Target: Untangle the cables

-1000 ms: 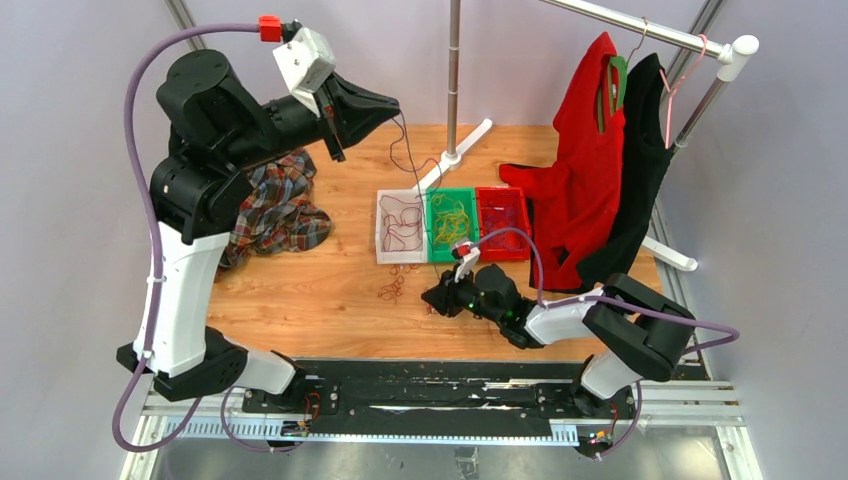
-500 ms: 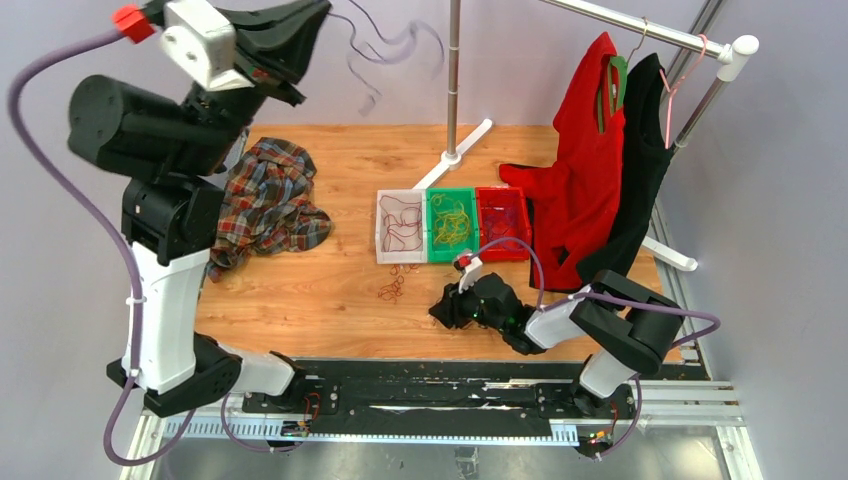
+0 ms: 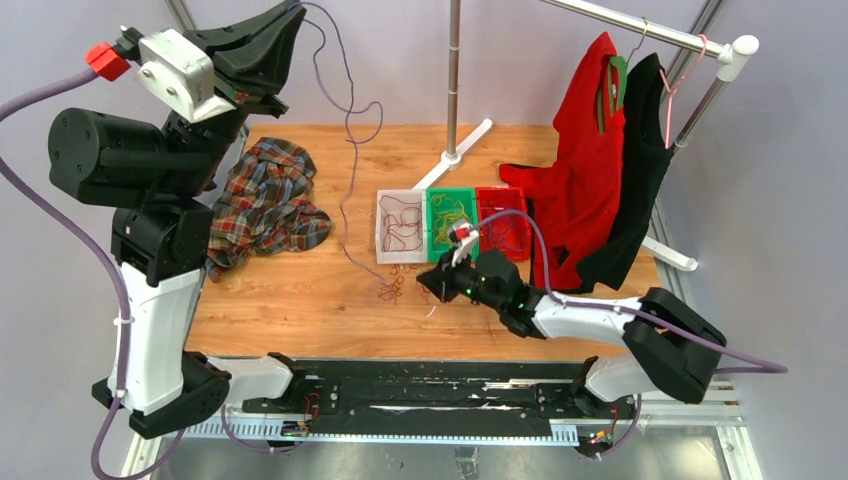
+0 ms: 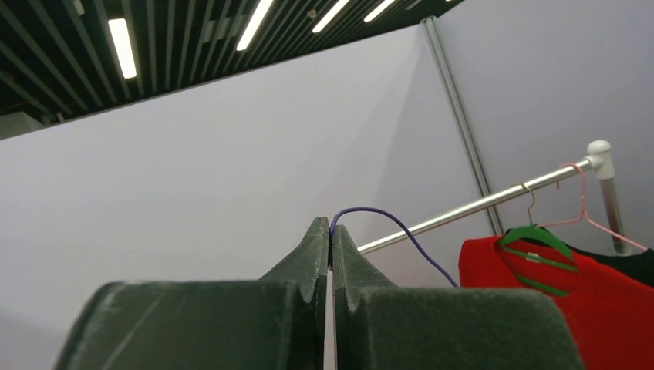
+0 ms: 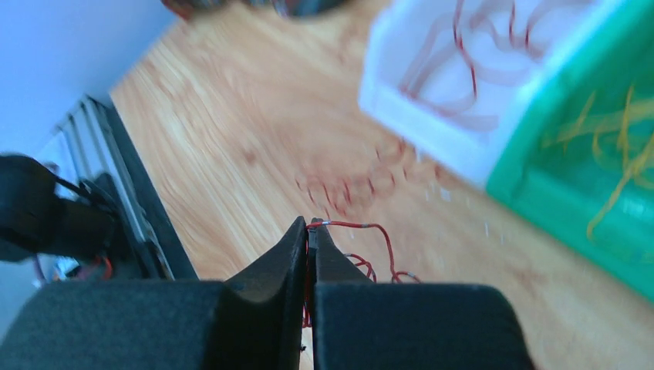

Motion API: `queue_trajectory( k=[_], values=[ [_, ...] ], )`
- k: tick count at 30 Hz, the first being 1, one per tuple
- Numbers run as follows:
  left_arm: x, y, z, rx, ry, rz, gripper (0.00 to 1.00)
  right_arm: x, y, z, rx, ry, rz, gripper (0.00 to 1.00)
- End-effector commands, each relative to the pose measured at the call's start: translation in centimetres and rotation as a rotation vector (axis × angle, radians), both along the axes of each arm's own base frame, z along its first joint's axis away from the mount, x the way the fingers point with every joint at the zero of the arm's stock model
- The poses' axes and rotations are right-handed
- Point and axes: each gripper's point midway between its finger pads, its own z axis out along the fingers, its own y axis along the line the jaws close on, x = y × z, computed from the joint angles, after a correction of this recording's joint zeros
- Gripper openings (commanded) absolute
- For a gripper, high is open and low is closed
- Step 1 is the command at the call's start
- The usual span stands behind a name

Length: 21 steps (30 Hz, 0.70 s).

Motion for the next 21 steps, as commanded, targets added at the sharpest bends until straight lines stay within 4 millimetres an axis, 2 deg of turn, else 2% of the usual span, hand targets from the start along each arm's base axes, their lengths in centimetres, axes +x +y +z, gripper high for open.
queue_trajectory(
  k=[1, 6, 8, 13, 15, 16, 21],
  values=[
    [-1.6, 1.4, 0.0, 0.003, -0.043, 0.042, 0.0, 1.7, 1.6, 6.0, 0.016, -0.112, 0.008, 0.01],
    [-3.6, 1.5, -0.7, 0.021, -0.064, 0.003, 0.0, 5.3, 3.9, 10.6, 0.034, -0.194, 0.032, 0.01],
    [-4.4, 1.4, -0.9, 0.031, -0.071, -0.025, 0.0, 7.2, 4.7, 10.9, 0.016, -0.2, 0.035, 0.01],
    [-5.9, 1.2, -1.5, 0.051, -0.079, -0.078, 0.01, 12.7, 6.2, 9.8, -0.015, -0.168, 0.022, 0.01],
    [-6.3, 0.9, -1.9, 0.065, -0.08, -0.097, 0.0, 14.3, 6.9, 8.2, -0.037, -0.131, 0.031, 0.04],
    [-6.5, 0.8, -2.1, 0.072, -0.08, -0.104, 0.01, 14.9, 7.2, 8.6, -0.036, -0.13, 0.031, 0.08],
    [-6.9, 0.1, -3.3, 0.111, -0.057, -0.148, 0.0, 16.8, 8.8, 7.3, -0.087, -0.11, 0.051, 0.19]
  ],
)
